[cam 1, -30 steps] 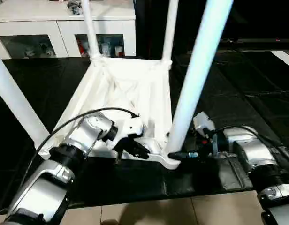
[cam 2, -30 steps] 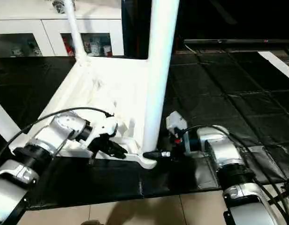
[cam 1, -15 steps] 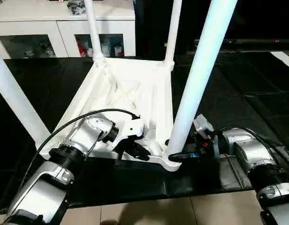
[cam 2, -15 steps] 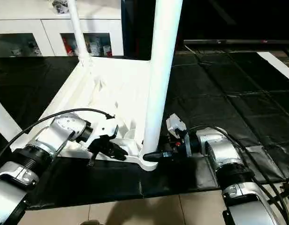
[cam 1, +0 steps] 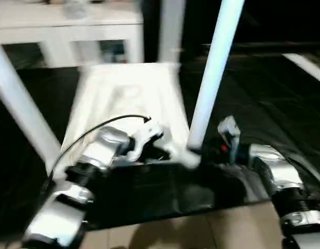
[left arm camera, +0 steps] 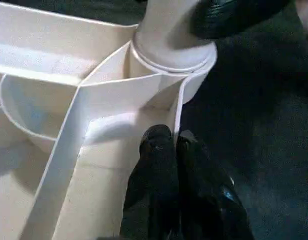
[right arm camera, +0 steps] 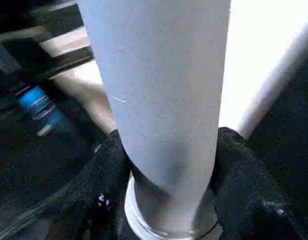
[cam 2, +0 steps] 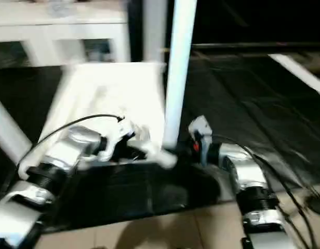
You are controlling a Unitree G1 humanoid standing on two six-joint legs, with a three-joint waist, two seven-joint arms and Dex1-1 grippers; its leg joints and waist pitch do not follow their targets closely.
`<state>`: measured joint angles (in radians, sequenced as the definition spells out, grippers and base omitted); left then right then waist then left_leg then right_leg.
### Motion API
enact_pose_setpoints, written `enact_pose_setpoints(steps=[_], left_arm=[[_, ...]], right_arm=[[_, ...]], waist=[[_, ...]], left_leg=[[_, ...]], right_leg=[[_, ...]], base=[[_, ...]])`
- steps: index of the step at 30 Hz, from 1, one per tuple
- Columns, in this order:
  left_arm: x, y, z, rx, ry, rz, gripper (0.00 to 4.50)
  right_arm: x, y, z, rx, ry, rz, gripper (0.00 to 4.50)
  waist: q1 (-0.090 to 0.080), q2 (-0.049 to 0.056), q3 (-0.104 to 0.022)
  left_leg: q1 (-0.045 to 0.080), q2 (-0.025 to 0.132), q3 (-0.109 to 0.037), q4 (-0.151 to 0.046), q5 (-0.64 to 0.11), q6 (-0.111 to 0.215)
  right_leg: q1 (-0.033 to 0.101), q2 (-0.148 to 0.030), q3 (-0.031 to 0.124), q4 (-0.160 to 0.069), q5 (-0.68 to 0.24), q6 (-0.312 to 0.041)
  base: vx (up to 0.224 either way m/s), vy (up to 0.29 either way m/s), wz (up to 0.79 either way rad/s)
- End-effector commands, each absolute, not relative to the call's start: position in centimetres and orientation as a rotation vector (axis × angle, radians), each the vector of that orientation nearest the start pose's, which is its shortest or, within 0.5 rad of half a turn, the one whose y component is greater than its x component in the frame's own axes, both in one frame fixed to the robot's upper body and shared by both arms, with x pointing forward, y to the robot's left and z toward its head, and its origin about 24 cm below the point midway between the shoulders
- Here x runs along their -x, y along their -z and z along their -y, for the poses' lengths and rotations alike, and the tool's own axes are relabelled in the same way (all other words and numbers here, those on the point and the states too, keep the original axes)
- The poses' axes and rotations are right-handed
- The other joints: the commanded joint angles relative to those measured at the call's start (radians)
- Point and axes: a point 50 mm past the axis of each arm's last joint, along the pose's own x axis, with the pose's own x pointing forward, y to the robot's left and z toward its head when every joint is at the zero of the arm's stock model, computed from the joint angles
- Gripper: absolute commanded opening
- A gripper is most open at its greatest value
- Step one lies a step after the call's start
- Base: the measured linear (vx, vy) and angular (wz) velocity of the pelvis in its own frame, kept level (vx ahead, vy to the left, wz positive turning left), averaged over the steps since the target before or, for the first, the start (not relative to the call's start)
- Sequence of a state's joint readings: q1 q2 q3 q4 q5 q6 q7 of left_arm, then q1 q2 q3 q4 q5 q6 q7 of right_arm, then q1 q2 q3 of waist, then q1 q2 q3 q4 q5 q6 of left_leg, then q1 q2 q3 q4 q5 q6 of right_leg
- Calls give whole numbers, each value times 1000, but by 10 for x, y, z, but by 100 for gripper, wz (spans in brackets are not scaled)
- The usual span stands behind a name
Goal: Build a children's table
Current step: Rotate leg to tighten
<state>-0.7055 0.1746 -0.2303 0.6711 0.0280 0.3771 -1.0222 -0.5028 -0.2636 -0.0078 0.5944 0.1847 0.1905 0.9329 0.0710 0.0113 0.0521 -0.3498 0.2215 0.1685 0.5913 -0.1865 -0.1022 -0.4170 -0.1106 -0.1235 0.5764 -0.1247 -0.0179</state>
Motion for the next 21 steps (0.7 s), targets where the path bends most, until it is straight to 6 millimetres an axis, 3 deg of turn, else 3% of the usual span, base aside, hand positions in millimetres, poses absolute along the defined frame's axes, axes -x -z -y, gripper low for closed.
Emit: enact_pose_setpoints(steps=[1,8,9,11,17,21], left_arm=[[-342,-69,-57,-124,1120,-426,0],[-349,-67,-39,-207,996,-401,0],[-349,-68,-38,-210,995,-402,0],[-349,-68,-39,-242,999,-408,0],[-347,-62,-50,-300,1032,-419,0],[-344,-59,-62,-338,1109,-429,0]], right_arm=[[-325,-32,116,-100,-878,-376,203],[-343,-31,92,-40,-662,-381,202],[-342,-32,90,-44,-668,-373,257],[-341,-36,85,-61,-692,-339,270],[-339,-43,85,-116,-734,-269,321],[-333,-45,103,-125,-801,-246,358]], waist=[[0,-13,-71],[-27,-10,-70],[-29,-11,-68],[-28,-11,-70],[-25,-10,-71],[-20,-6,-73]], left_leg=[[-17,-14,4,-68,-232,38],[-8,-17,5,-63,-266,47],[-8,-16,6,-65,-277,57],[-11,-12,4,-68,-269,65],[-10,-10,6,-71,-266,75],[-10,-5,6,-73,-246,84]], right_leg=[[64,-31,23,-90,-530,-84],[53,-25,16,-102,-565,-70],[54,-27,16,-105,-566,-69],[57,-27,20,-98,-535,-81],[59,-31,28,-94,-494,-103],[63,-30,33,-84,-424,-132]], base=[[0,0,0],[0,0,0],[0,0,0],[0,0,0],[0,0,0],[0,0,0]])
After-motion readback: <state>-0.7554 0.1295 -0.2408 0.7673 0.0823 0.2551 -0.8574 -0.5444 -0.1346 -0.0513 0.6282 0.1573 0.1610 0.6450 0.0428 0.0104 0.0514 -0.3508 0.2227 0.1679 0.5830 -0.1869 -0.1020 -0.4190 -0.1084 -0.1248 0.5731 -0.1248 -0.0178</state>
